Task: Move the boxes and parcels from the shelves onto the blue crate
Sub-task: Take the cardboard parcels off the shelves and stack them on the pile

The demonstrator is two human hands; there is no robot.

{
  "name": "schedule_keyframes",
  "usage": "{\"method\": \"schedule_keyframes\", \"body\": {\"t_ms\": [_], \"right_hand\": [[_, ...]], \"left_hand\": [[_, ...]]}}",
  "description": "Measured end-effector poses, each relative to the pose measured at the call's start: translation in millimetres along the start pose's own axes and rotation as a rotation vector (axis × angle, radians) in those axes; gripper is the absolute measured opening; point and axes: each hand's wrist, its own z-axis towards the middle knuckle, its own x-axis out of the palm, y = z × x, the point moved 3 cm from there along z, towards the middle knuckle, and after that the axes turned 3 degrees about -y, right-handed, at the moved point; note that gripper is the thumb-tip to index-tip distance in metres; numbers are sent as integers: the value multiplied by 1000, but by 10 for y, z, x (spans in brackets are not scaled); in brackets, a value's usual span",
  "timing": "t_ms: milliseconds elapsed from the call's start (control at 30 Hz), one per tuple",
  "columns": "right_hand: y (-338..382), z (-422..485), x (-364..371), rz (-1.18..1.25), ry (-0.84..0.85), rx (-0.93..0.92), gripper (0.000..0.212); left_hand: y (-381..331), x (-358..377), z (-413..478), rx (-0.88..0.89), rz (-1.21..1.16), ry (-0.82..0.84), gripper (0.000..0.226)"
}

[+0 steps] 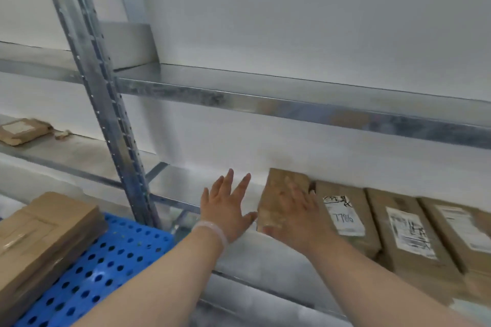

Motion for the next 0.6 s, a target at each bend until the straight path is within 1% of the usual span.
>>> {"method": "schedule_keyframes", "body": {"t_ms": [67,233,333,367,467,600], "right_hand": [[-346,-128,-106,26,-48,51,108],[-1402,-642,-482,-40,-74,171,108],[-2141,-1098,-763,-67,-114,248,93],[-2399,-1259,-855,-86,-115,289,93],[-3133,-1789,-1138,-116,-111,454,103],[-3909,-2570,-1419,-121,-146,604,95]], "left_hand": [[-375,40,63,52,15,7,87],[-1544,164,195,197,-45,28,85],[-2419,331,186,292,-78,31,84],[-2720,409,159,319,-88,50,84],[-3641,636,58,429,-101,96,82],[-4772,886,-186,570,-147,171,80]]}}
